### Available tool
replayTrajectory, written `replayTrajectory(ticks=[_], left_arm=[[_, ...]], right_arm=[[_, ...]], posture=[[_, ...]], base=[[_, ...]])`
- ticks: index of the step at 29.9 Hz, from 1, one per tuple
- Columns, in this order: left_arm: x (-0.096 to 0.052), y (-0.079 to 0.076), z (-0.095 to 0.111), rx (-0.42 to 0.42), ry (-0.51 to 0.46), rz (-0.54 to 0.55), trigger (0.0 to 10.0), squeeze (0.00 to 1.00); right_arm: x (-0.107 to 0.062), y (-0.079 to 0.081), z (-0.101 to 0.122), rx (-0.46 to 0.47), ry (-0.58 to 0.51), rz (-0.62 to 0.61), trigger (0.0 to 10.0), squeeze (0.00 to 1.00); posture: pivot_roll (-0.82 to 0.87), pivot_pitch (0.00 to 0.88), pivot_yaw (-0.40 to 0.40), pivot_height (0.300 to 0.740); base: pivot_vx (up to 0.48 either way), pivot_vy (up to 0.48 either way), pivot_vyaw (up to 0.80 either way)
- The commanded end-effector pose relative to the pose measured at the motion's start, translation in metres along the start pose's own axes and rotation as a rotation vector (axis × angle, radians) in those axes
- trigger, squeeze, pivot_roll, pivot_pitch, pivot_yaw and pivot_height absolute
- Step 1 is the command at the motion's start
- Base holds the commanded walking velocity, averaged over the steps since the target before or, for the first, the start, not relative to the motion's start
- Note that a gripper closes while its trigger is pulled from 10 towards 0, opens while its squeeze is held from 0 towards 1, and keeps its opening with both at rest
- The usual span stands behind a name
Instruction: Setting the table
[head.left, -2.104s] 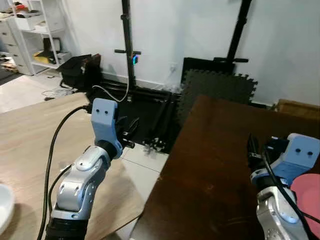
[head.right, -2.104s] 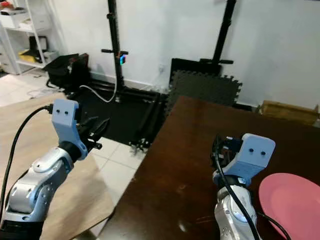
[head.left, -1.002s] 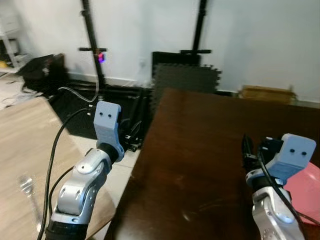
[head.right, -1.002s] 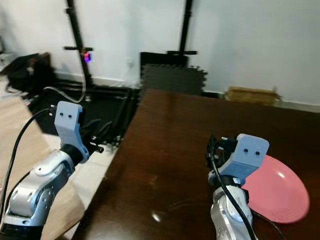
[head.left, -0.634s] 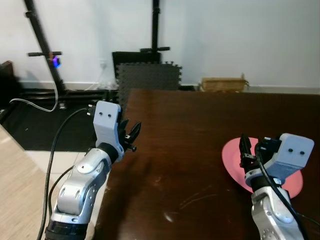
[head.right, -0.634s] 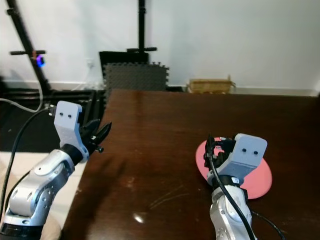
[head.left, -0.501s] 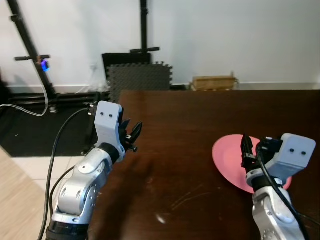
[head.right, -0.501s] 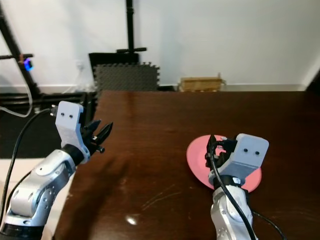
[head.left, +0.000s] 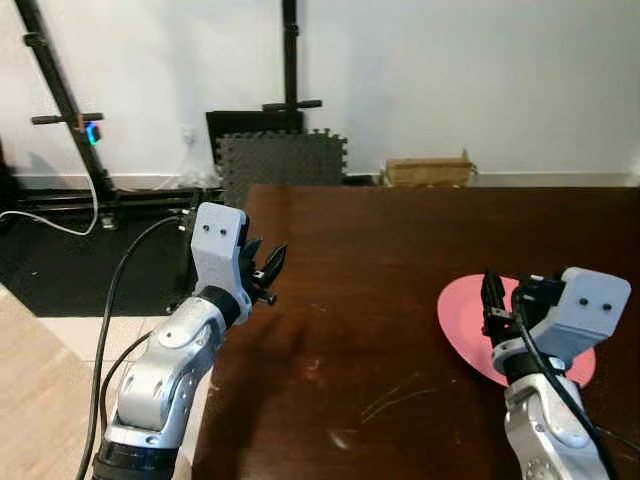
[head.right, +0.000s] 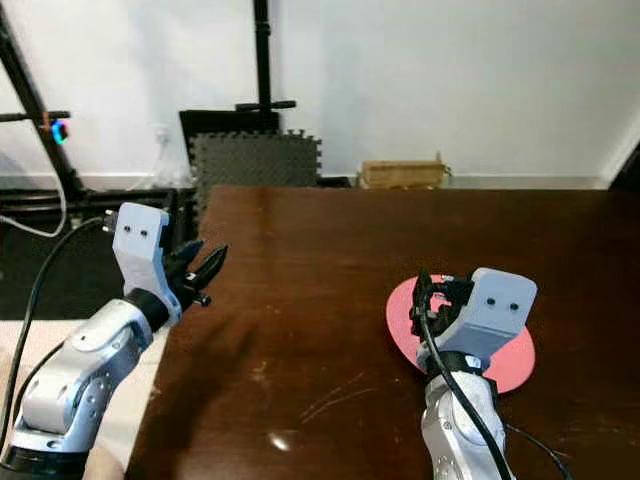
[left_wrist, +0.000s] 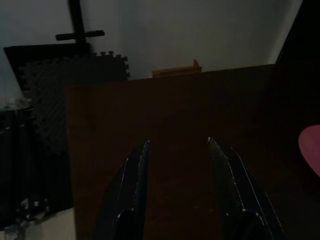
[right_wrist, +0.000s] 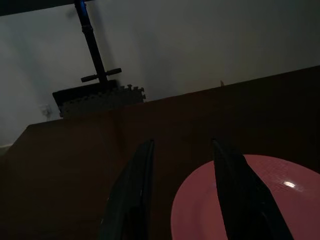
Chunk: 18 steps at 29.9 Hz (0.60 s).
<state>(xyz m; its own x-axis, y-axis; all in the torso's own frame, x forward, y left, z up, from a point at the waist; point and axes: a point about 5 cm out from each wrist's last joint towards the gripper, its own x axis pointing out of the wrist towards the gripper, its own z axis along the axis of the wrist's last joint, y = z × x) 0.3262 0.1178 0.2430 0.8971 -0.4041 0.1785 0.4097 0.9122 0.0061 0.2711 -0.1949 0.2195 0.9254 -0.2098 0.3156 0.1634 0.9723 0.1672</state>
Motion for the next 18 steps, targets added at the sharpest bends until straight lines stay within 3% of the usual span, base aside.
replayTrajectory(ticks=[1,16,18], left_arm=[[-0.0014,0.0010,-0.0056,0.000,0.016,0.006,10.0,0.00],[0.0001,-0.0031,-0.0068,0.000,0.011,-0.020,10.0,0.00],[0.0002,-0.0037,-0.0072,-0.007,0.012,-0.025,10.0,0.00]], right_arm=[[-0.0013,-0.0007,-0.0024,-0.005,0.012,-0.001,10.0,0.00],[-0.0009,-0.0012,-0.0032,-0.015,0.015,0.004,10.0,0.00],[-0.0009,-0.0013,-0.0035,-0.016,0.016,0.004,10.0,0.00]], posture=[[-0.02,0.077,0.060,0.740],[-0.02,0.070,0.059,0.740],[-0.03,0.068,0.058,0.740]], base=[[0.000,-0.480,0.00],[0.000,-0.480,0.00],[0.000,0.000,0.00]])
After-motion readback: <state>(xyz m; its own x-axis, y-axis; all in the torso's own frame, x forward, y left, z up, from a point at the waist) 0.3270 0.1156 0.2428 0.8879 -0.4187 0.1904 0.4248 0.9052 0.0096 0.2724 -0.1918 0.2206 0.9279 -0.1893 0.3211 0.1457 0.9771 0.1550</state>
